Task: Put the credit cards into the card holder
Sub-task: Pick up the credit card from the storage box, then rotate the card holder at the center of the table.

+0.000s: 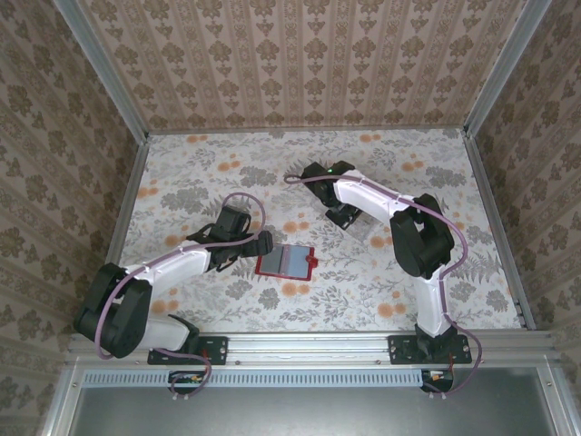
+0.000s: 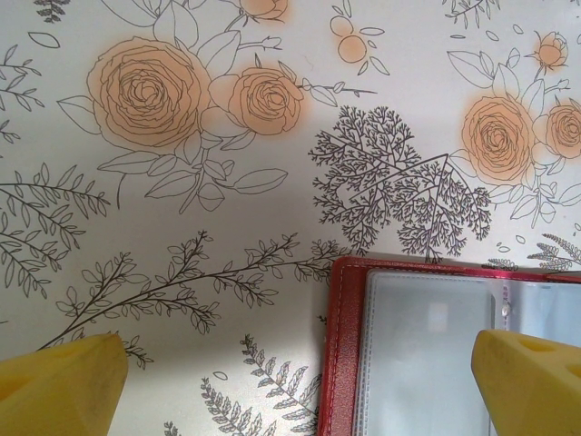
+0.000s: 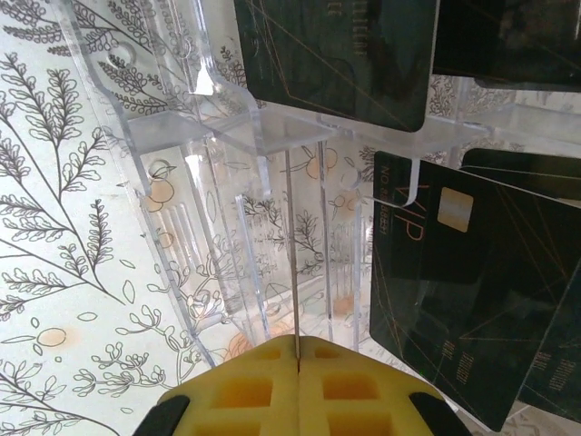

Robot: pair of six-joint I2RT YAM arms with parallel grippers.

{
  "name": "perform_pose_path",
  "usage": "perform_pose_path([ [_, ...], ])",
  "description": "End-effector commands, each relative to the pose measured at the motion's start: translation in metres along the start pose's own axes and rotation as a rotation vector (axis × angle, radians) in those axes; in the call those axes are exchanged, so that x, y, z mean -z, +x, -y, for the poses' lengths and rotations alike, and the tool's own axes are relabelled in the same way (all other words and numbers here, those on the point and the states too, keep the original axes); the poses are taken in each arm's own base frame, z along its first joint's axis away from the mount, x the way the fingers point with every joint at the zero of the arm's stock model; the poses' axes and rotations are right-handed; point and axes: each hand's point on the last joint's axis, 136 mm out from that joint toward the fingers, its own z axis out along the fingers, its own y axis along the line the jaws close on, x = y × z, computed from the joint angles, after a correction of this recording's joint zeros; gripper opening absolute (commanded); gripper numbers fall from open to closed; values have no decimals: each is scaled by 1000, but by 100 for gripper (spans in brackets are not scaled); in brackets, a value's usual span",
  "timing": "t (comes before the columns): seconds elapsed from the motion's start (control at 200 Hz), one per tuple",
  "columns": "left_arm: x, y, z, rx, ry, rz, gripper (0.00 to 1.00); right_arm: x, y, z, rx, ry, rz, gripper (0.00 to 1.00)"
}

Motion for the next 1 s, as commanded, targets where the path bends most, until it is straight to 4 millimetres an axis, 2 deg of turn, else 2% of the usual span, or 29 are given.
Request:
perform_pose_path([
  [0.0, 0, -4, 3, 13, 13, 8, 100, 26, 2, 17, -6, 15, 40, 0],
  [0.305, 0, -2, 2, -2, 3, -6, 100, 66, -5, 35, -10, 67, 124, 0],
  [0.53, 1, 0, -3, -5, -23, -11, 100, 111, -11, 26, -74, 31, 248, 0],
  [0.65, 3, 1, -8, -2, -54, -9, 100, 138, -19, -3, -179, -110, 354, 0],
  [0.775, 5, 1, -11, -2, -88, -4, 100, 162, -30, -48, -302, -330, 457, 0],
  [0.89, 8, 2, -16, 2, -127, 2, 100, 171, -36, -84, -451, -542, 505, 0],
  [0.995, 12, 0, -21, 10, -164, 19, 100, 172, -41, -114, -638, -758, 512, 0],
])
